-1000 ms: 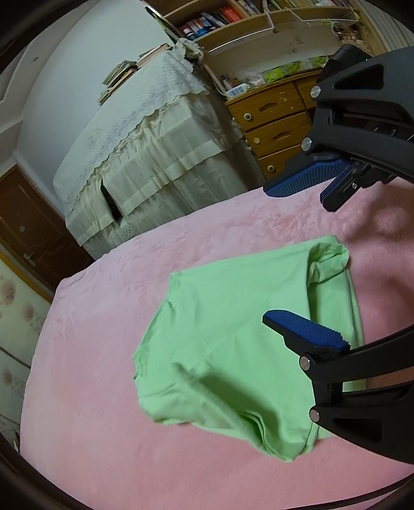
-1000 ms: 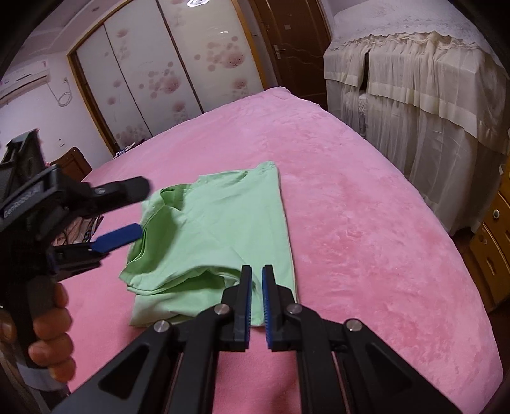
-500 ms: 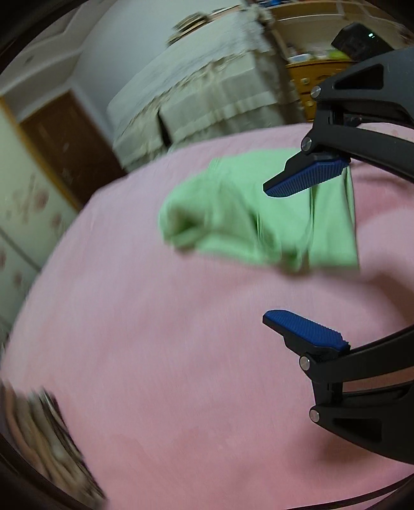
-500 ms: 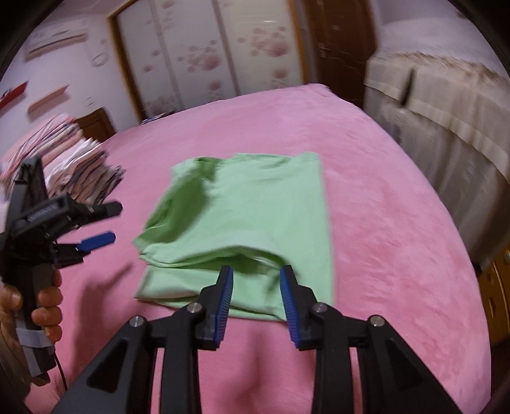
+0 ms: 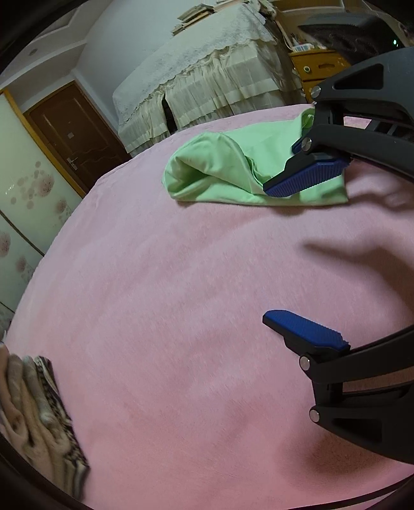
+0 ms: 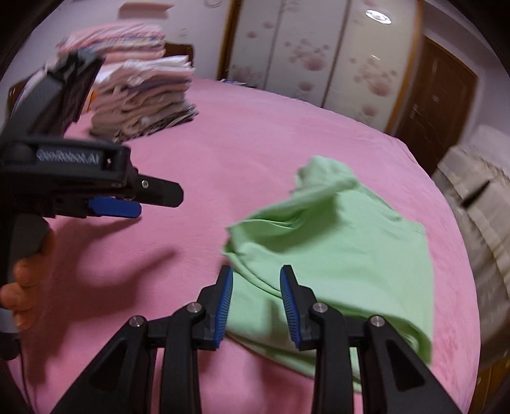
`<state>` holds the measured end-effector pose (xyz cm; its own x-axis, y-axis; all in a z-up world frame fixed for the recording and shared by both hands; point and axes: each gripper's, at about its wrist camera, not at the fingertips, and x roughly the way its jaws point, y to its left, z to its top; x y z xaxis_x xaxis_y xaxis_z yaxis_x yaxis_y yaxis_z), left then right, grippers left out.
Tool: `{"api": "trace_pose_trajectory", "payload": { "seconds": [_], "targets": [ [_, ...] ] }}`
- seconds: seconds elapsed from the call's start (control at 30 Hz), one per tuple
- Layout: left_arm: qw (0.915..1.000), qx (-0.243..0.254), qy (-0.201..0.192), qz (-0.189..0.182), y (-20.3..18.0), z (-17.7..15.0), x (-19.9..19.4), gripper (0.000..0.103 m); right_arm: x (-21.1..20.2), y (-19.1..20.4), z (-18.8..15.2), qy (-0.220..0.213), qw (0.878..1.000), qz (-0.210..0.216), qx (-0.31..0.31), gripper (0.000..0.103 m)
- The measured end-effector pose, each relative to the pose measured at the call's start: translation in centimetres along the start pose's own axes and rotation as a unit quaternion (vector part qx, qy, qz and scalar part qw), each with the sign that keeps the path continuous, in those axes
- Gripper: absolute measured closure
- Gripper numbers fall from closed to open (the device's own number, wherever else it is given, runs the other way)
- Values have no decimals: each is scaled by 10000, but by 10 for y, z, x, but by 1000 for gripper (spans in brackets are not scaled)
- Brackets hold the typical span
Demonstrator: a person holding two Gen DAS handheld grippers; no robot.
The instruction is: Fold small clothes
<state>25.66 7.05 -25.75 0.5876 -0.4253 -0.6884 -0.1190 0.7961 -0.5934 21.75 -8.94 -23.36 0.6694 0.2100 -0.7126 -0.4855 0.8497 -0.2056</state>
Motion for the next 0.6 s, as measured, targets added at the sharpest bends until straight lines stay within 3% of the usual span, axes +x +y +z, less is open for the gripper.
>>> {"api": "trace_pose_trajectory", "payload": {
  "seconds": [0.33,0.4,0.43,0.47,0.6],
  "targets": [
    [9994,-148,47,-296,19,-4,0,31,47,11,12,424,9987,-273,-57,73],
    [9993,-166,55,-340,20,-4,0,31,49,2,16,447,9986,-211,172,77],
    [9992,-170,58,-352,20,-4,0,31,49,-2,18,471,9984,-166,264,88],
    [9992,-174,63,-365,21,-4,0,31,49,-9,21,505,9978,-81,427,92],
    [9990,-172,99,-401,21,-5,0,31,41,-32,32,450,9964,15,724,95]
  ]
}}
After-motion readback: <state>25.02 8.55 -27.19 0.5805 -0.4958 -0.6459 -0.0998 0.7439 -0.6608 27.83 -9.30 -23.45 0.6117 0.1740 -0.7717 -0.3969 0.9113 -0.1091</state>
